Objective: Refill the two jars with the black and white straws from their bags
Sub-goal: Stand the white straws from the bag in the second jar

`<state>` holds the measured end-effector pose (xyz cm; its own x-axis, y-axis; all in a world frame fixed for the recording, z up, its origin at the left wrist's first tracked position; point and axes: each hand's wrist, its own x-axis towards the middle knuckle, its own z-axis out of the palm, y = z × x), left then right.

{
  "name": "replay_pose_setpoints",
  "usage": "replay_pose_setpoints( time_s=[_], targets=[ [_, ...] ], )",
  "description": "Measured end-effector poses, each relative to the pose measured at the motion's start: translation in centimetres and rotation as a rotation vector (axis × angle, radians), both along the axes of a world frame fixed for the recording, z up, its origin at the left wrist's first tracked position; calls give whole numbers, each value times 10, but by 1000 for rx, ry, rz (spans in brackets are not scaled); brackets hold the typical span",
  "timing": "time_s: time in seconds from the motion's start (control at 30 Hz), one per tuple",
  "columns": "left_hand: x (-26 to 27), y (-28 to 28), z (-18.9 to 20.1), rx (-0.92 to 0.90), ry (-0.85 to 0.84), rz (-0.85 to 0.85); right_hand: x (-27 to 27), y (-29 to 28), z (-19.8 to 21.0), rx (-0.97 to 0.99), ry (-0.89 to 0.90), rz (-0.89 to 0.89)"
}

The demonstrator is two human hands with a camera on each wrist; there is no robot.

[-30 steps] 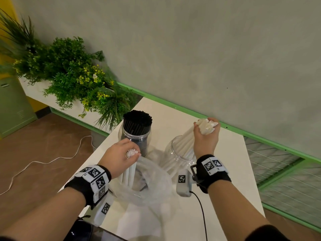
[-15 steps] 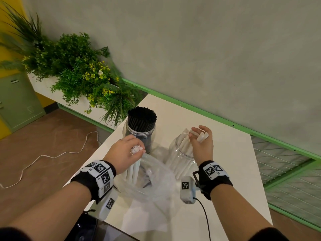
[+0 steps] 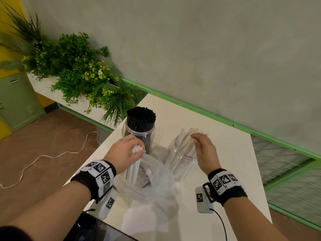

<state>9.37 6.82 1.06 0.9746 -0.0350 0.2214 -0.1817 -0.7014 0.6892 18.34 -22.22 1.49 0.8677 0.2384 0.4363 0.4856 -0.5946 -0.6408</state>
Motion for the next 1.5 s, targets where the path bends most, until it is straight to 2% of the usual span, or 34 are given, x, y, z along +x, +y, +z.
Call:
replay_pose_setpoints(
  time_s=[0.13,0.23,0.4,0.53,0.77,0.9,1.07,1.13,1.3,1.5],
  targets=[
    [0,-1,0,0,1,-4,3,-8,3,-282,23,70],
    [0,-2,0,-4,2,-3,6,-10,2,-358,46,59],
    [-1,-1,0,-1,-1,-2,13,-12,9,-367,-234,-41],
    [-1,-1,0,2,-3,-2,17,-16,-4,-460,-308,-5],
    [-3,0,1,5,-8,-5,4,-30,-23,-641,-198,-38],
    [-3,0,2,5,-7,-9,13,-31,-20,-574,-74,-109],
    [-2,1,3,0,-9,-8,31,-22,-14,-288,125,-114],
    [-2,1,3,-4,-12,-7,37,-16,-11,-229,194,-116],
    [-1,3,2,-3,-6,-5,44,-2,-14,-213,120,-201],
    [-1,5,2,-7,-8,-1,46,6,3,17,55,-211]
  ],
)
